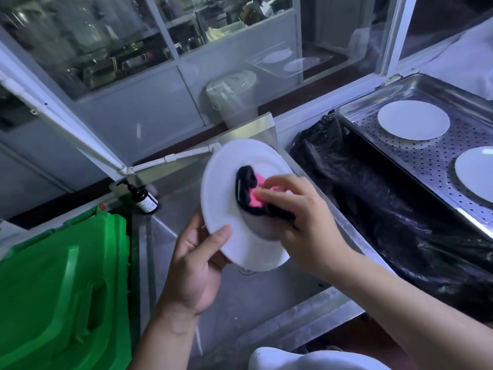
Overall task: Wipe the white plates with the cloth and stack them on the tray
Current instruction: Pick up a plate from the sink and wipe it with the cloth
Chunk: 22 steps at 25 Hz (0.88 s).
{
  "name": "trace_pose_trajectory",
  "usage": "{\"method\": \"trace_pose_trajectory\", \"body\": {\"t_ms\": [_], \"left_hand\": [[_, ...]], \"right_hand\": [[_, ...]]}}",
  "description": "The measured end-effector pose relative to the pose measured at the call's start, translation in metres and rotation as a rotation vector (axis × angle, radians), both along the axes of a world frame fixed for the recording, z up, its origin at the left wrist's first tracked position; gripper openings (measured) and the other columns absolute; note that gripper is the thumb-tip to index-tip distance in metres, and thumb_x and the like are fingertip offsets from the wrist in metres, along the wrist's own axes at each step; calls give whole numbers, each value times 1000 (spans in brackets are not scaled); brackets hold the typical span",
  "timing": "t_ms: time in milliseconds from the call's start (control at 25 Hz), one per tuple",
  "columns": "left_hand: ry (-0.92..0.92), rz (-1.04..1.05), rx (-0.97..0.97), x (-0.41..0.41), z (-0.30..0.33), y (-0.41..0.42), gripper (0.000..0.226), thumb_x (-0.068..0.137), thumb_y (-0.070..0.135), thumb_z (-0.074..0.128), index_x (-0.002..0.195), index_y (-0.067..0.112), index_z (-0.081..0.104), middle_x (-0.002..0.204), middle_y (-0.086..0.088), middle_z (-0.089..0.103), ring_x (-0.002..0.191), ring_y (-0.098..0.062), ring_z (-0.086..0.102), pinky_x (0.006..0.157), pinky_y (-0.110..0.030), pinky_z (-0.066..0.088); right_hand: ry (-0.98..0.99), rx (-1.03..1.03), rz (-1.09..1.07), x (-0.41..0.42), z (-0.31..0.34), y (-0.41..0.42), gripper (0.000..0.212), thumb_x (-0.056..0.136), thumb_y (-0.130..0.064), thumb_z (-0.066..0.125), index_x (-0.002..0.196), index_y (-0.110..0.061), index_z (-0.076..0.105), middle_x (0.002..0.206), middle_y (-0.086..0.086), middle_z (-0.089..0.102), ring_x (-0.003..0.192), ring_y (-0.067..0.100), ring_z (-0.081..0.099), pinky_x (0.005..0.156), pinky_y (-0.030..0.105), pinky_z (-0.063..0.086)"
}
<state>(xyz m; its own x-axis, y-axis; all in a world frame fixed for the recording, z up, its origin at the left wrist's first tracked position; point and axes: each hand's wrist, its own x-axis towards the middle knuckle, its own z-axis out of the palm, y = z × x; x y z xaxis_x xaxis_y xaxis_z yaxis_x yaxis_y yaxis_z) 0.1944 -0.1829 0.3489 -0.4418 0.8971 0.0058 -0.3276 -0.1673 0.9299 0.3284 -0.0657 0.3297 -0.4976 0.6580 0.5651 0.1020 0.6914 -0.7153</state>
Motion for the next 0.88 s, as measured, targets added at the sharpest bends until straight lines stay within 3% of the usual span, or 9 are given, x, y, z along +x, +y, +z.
{"method": "trace_pose_trajectory", "body": {"t_ms": [160, 320, 520, 600, 680, 760, 880], "left_hand": [[-56, 73, -8, 9, 0, -4, 45, 83, 6, 54, 116, 27, 76, 119, -10, 74, 104, -23, 71, 81, -34, 61], [-98, 136, -27, 25, -9, -8, 46, 83, 7, 54, 117, 31, 75, 123, -5, 72, 108, -20, 70, 80, -33, 61], [-108, 226, 4, 45, -14, -9, 44, 83, 7, 53, 111, 32, 77, 117, -1, 74, 105, -16, 71, 75, -31, 61], [-107, 255, -2, 51, -12, -10, 43, 82, 8, 55, 110, 32, 78, 116, -1, 74, 104, -16, 70, 76, -32, 61], [-109, 277, -8, 54, -10, -11, 43, 81, 8, 57, 111, 31, 77, 117, -2, 74, 105, -16, 70, 81, -32, 60], [-113, 289, -17, 59, -5, -8, 44, 82, 6, 61, 116, 29, 75, 119, -3, 73, 106, -18, 70, 82, -32, 60], [-105, 355, -35, 68, 2, 2, 47, 84, 11, 59, 129, 25, 66, 117, -4, 73, 100, -18, 71, 69, -32, 61]], "right_hand": [[-137, 75, 369, 32, -8, 10, 42, 82, 6, 63, 112, -19, 77, 115, -6, 65, 104, 19, 57, 91, 23, 45], [-357, 13, 597, 85, -12, 48, 40, 83, 3, 63, 108, -24, 78, 112, -14, 66, 108, 9, 60, 92, 18, 46], [-208, -321, 482, 125, -30, 85, 17, 87, -6, 73, 96, -19, 80, 99, -4, 70, 83, 11, 68, 71, 22, 50], [-125, -267, 335, 116, -28, 95, 29, 84, 7, 73, 101, -15, 79, 102, -2, 71, 86, 10, 69, 75, 28, 53], [-38, -121, 235, 94, -11, 96, 41, 83, 16, 67, 109, -13, 76, 112, -2, 71, 102, 11, 68, 91, 29, 53], [71, 30, 246, 70, 15, 91, 42, 83, 16, 63, 114, -10, 74, 118, 0, 70, 110, 14, 67, 96, 29, 52], [110, 132, 316, 39, 47, 71, 43, 81, 13, 58, 115, -8, 74, 118, 2, 72, 108, 16, 68, 93, 27, 52]]}}
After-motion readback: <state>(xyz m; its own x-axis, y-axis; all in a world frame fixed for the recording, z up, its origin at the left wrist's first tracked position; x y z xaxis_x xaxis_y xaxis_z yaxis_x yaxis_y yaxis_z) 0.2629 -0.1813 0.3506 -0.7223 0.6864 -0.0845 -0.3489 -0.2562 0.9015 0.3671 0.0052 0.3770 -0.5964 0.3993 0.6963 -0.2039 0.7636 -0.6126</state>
